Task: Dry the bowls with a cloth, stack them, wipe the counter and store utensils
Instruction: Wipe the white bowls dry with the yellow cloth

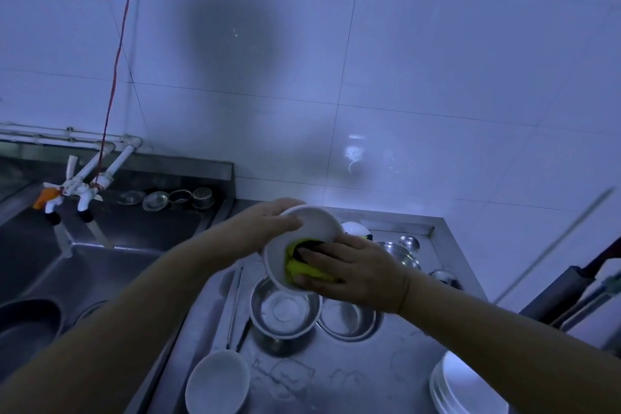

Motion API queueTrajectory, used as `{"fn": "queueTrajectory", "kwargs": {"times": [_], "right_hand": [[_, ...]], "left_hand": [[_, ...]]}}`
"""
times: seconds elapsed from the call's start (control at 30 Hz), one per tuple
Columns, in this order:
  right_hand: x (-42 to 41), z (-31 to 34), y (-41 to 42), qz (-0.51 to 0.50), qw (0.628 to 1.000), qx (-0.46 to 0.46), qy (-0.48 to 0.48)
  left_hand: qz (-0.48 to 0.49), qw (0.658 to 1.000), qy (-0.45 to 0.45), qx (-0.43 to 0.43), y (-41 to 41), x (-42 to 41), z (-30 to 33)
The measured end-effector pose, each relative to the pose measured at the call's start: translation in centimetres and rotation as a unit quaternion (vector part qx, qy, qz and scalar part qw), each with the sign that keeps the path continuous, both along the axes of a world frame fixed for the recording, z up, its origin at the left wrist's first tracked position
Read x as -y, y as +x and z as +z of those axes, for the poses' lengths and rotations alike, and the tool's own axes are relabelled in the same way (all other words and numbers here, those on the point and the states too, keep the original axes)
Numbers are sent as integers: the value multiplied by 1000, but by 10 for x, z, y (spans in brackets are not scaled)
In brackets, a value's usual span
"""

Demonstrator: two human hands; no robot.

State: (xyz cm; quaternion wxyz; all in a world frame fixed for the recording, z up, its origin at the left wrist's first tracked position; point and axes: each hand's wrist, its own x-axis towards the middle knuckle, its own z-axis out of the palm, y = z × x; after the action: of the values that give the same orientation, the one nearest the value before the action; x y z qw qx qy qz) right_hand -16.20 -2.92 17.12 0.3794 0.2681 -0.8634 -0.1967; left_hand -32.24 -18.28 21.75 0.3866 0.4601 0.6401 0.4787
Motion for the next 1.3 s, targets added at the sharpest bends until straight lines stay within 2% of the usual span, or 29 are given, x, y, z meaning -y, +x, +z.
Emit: {"fn": "queueTrajectory", "kwargs": {"times": [0.07, 0.13, 0.2, 0.27, 0.33, 0.43, 0.53, 0.6, 0.67, 0.73, 0.8, 0.87, 0.97, 1.07, 1.2, 1.3], "right_hand": [[7, 1, -3, -59, 997, -39, -39], [21, -1, -8, -124, 983, -94, -96], [37, -7, -14, -155, 969, -125, -147], [47, -13, -15, -161, 963, -120, -177], [44, -13, -10, -148, 969, -102, -170], [23, -5, 2, -91, 990, -57, -94], [5, 5, 9, -20, 1000, -1, -20], [6, 8, 9, -16, 1000, 22, -7], [13, 9, 6, -59, 998, 10, -29], [23, 10, 3, -123, 989, -15, -76], [38, 8, -2, -159, 979, -24, -125], [54, 4, -5, -172, 969, 11, -175], [60, 4, -3, -176, 954, 92, -225], [47, 14, 4, -163, 954, 145, -207], [33, 30, 2, -213, 958, 152, -121], [37, 38, -8, -259, 952, 124, -105]], "left_hand": [[86, 992, 71, 52, 11, -4, -8], [173, 969, 160, 73, 30, -9, -24], [226, 942, 238, 65, 44, -12, -34], [238, 932, 272, 35, 46, -11, -33], [209, 940, 268, 1, 41, -8, -27], [137, 963, 230, -26, 33, -5, -17], [33, 993, 108, -46, 14, -3, -4], [1, 998, 50, -29, 4, -1, 1], [57, 994, 80, 44, 7, 1, -4], [129, 975, 140, 114, 19, 0, -20], [182, 957, 184, 127, 31, -3, -34], [220, 947, 211, 99, 35, -2, -37], [204, 954, 215, 38, 27, 4, -30], [169, 960, 222, 20, 22, 10, -24], [132, 973, 191, 13, 21, 14, -27], [117, 978, 174, 19, 22, 12, -31]]}}
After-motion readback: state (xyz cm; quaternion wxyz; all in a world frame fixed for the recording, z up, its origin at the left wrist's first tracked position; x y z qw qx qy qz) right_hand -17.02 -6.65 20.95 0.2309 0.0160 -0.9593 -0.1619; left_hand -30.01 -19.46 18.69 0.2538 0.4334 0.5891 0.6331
